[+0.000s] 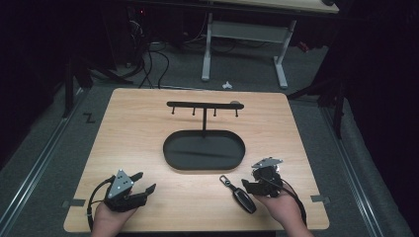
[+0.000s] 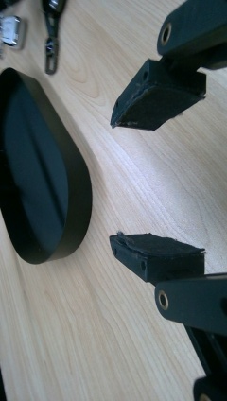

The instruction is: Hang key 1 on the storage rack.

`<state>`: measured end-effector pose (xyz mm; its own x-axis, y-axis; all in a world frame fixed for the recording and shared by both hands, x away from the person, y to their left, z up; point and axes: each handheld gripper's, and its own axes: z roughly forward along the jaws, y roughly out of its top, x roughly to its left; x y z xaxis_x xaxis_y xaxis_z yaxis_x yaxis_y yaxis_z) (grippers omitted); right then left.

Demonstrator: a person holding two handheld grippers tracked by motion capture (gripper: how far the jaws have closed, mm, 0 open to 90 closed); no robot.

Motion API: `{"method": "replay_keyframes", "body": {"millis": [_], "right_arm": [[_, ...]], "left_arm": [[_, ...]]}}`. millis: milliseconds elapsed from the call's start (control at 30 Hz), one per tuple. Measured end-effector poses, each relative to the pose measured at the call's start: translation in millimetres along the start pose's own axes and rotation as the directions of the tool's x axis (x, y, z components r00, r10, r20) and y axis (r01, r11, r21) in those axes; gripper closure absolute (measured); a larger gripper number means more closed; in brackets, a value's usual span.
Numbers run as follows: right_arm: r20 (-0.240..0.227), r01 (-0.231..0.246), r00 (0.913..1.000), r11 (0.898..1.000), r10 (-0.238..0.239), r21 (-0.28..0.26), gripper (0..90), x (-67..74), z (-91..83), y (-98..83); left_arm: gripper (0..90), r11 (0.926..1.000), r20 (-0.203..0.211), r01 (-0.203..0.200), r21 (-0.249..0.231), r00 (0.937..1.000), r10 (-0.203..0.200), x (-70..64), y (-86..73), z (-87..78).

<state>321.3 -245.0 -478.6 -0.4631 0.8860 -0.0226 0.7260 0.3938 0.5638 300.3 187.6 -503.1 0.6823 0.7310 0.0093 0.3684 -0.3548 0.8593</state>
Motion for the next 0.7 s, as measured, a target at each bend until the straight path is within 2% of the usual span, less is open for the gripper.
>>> {"method": "replay_keyframes", "body": {"millis": [133, 167, 333, 400, 467, 567, 700], "right_arm": [[0.015, 0.011, 0.9998, 1.0, -0.011, 0.016, 38.0, 2.8, -1.7, 7.1], [0.006, 0.021, 0.9998, 0.999, -0.021, 0.04, 37.0, 5.1, -1.5, 10.1], [-0.003, 0.051, 0.9987, 0.995, -0.051, 0.085, 37.1, 6.6, -0.1, 10.9], [-0.017, 0.043, 0.999, 0.992, -0.041, 0.117, 37.0, 6.1, 1.8, 10.6], [-0.03, 0.055, 0.9982, 0.988, -0.051, 0.147, 35.8, 4.4, 4.1, 11.4], [-0.044, 0.049, 0.9981, 0.984, -0.042, 0.173, 34.9, 4.1, 5.8, 12.4], [-0.046, 0.083, 0.9961, 0.976, -0.075, 0.204, 34.9, 6.3, 4.7, 16.6]], "left_arm": [[32.6, 0.9998, -0.003, -0.013, 0.014, 0.9999, 0.013, -2.5, 1.2, 2.9], [32.5, 0.9998, 0.006, -0.009, 0.017, 0.9999, 0.009, -2.6, 1.7, 4.6], [33.3, 0.9994, 0.02, -0.016, 0.032, 0.9997, 0.015, -1.7, 2.7, 9.7], [33.5, 0.999, 0.019, -0.025, 0.039, 0.9995, 0.024, -1.9, 2.5, 11.1], [33.8, 0.9982, 0.02, -0.035, 0.048, 0.9992, 0.034, -2.9, 2.0, 12.3], [33.8, 0.9984, 0.021, -0.024, 0.05, 0.9995, 0.023, -3.2, 1.4, 12.6], [34.3, 0.9981, 0.023, -0.031, 0.053, 0.9993, 0.03, -5.5, 1.6, 12.6]]}}
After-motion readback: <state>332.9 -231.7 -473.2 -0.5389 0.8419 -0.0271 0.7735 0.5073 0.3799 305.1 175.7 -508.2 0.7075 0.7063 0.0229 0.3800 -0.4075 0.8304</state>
